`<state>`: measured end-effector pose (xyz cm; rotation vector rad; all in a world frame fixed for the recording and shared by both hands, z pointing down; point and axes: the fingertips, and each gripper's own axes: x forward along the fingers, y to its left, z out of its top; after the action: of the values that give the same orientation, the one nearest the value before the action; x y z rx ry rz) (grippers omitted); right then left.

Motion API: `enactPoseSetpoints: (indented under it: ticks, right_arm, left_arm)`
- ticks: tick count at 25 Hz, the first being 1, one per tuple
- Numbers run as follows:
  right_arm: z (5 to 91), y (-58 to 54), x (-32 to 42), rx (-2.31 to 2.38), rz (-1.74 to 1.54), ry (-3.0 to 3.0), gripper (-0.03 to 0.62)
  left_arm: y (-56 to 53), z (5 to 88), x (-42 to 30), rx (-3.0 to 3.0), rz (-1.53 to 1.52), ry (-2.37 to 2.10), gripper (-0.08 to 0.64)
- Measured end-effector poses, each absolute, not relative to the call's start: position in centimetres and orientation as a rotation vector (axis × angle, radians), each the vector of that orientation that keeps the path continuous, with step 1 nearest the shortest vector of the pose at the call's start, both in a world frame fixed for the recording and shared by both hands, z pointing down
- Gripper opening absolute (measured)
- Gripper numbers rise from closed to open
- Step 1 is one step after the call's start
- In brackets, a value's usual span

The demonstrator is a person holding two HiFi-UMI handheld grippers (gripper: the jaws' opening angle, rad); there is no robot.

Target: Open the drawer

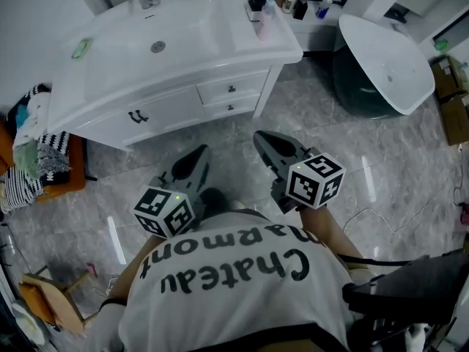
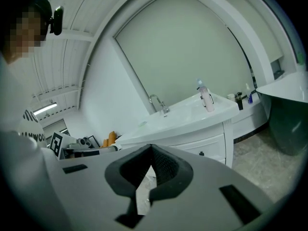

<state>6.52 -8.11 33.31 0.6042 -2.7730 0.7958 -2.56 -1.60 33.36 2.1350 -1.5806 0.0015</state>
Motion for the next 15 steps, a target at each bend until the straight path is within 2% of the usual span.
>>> enactPoseSetpoints:
  ticks: [15]
  right_arm:
    - [33.9, -11.5, 4.3, 0.700, 0.865, -2.753, 0.011]
  left_arm:
    - [-8.3, 34.6, -2.9, 2.252, -0.039, -1.317, 0.008]
